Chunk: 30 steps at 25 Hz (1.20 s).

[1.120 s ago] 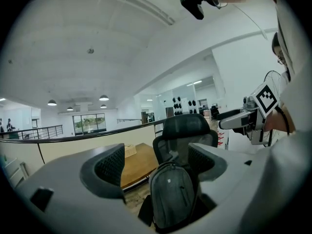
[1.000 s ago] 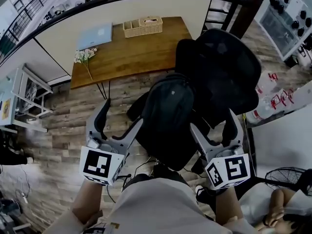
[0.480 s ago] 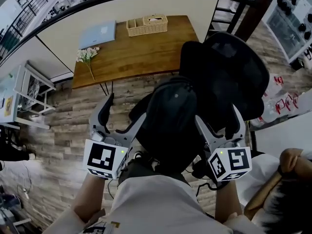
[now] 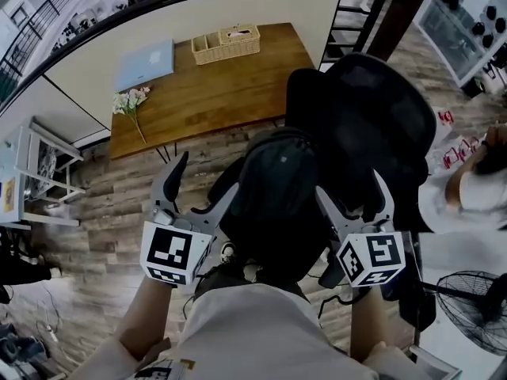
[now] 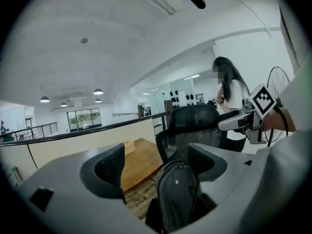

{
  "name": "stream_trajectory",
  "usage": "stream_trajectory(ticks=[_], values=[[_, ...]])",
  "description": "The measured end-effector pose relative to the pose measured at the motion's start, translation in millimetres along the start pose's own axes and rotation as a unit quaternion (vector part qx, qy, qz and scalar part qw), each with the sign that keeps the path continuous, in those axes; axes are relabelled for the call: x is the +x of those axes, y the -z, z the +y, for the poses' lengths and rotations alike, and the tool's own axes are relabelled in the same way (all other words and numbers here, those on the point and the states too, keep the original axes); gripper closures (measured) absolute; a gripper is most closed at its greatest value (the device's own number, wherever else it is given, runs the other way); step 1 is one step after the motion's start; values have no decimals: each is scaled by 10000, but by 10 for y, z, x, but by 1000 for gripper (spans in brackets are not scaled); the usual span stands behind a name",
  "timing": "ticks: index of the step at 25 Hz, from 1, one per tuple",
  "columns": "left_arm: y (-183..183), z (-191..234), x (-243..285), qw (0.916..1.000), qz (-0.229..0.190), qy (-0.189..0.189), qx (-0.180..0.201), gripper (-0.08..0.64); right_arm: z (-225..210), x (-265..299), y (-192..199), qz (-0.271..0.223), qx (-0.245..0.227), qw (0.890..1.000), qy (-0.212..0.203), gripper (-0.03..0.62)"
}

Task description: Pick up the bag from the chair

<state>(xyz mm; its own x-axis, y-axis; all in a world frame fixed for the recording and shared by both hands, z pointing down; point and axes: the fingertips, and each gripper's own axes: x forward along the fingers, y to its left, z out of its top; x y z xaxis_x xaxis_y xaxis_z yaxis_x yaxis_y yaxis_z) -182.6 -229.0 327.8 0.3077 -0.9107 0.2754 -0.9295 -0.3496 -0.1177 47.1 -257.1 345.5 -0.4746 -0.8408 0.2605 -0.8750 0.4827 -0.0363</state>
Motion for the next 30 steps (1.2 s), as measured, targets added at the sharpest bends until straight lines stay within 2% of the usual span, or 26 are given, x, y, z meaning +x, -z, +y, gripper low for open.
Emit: stream_trajectory(ticks=[8,16,20,25,30], values=[[289,173,471,9985,326,447,-34,169,-159,404,329,460,165,9981,366,114],[833,140,1059,9929,812,846,-185,170,-409,799,944,1006,427,9923,588,114],[1193,118,1342,9888,1080,970,-346,170,-506,985,1298,1291,539,9879,664,114],[1803,59,1693,9803,1596,1094,-391,170,-596,1234,1780,1648,111,9835,742,114],[2316,-27,1951,9728,1918,1199,-503,170,-734,1426,2361,1943,418,9771,762,114]])
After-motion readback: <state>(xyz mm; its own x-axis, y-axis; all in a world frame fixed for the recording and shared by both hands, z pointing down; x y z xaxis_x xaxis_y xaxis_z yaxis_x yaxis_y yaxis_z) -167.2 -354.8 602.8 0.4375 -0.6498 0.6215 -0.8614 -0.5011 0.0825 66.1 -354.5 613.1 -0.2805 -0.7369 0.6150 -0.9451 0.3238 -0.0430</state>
